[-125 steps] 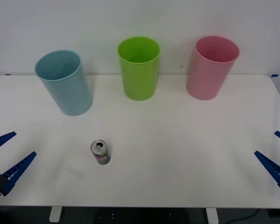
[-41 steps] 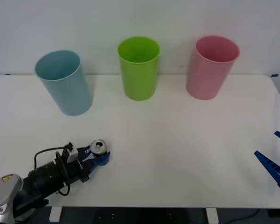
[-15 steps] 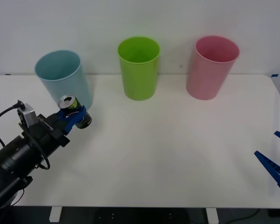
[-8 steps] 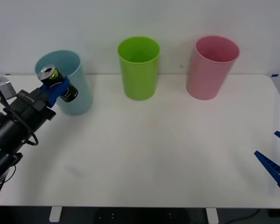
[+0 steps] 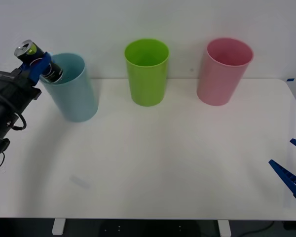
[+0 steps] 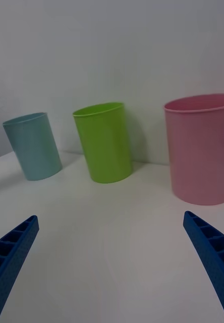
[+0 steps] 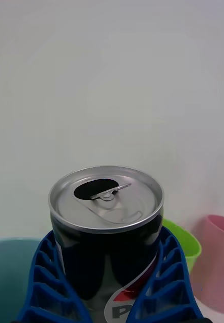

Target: Grasp the object on the table and drop it into the matching bin: aluminum can to the light blue bin, PET bottle to the pink bin.

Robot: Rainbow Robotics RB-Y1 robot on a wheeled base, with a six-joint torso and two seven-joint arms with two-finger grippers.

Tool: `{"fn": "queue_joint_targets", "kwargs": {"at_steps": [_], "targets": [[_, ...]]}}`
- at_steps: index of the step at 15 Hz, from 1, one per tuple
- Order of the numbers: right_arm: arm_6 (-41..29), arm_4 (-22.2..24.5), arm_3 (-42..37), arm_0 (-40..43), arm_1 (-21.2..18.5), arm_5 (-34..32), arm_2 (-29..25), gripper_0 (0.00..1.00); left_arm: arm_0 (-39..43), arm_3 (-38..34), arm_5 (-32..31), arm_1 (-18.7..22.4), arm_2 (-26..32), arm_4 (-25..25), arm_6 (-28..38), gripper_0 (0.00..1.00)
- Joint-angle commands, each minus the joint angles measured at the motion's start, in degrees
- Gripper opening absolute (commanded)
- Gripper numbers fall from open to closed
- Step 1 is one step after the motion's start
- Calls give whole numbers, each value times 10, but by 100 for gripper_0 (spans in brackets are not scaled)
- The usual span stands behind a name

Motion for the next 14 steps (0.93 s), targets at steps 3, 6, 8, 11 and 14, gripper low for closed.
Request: {"fn": "queue_joint_targets", "kwargs": {"at_steps": [3, 6, 8, 11, 14], "targets": [[0, 0, 0, 0, 0, 0, 0, 100, -19, 0, 74, 1, -2, -54, 0, 1], [0, 0, 0, 0, 0, 0, 0, 100, -38, 10, 100, 1, 0, -84, -4, 1], [0, 0, 0, 0, 0, 0, 0, 100, -56, 31, 106, 4, 4, -120, -15, 1], [0, 0, 0, 0, 0, 0, 0, 100, -85, 70, 105, 22, 2, -153, -43, 1], [0, 0, 0, 0, 0, 0, 0, 100, -118, 110, 102, 45, -10, -170, -39, 1]]}}
